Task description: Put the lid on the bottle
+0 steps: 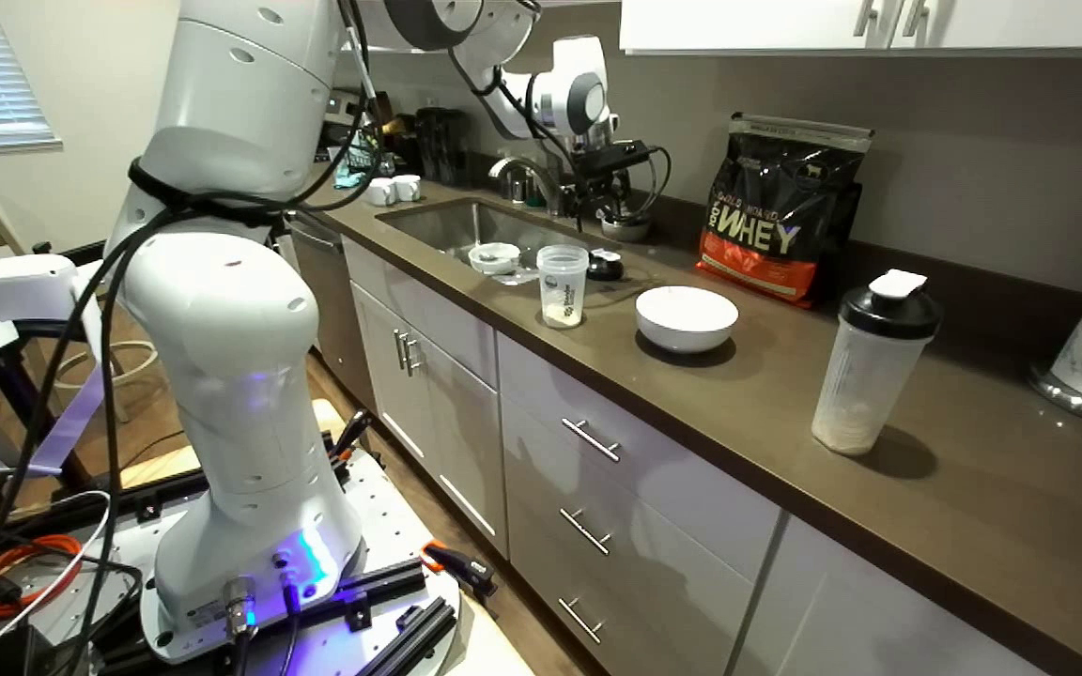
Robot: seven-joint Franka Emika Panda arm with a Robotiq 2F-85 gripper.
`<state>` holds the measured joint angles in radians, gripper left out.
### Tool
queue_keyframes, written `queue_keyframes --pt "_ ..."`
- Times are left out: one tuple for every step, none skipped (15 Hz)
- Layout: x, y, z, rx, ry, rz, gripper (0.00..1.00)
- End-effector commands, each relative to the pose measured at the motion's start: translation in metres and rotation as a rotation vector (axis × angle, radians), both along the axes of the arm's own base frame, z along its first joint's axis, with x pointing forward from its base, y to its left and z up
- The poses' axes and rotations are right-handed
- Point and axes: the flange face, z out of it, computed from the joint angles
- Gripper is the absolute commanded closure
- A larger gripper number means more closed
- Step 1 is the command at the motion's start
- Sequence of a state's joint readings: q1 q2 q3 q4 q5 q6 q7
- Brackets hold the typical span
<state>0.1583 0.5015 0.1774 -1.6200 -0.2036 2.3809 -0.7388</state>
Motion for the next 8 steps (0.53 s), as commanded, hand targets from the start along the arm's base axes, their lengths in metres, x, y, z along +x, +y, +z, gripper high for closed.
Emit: queue_keyframes --pt "0.013 -0.002 -0.002 -0.009 0.019 0.067 0.12" --pt "0.015 -0.002 -0.004 -0.013 0.023 0.079 0.12" --pt "0.016 -0.001 -0.007 -0.018 0.026 0.088 0.11" --pt "0.017 -0.001 -0.009 -0.021 0.028 0.096 0.09" --pt "0.019 0.001 -0.012 -0.023 0.026 0.106 0.07" --pt "0.019 0.002 -0.015 -0.025 0.026 0.117 0.06" --pt "0.020 0.003 -0.019 -0.025 0.027 0.126 0.05" --pt "0.021 0.003 -0.021 -0.027 0.030 0.133 0.06"
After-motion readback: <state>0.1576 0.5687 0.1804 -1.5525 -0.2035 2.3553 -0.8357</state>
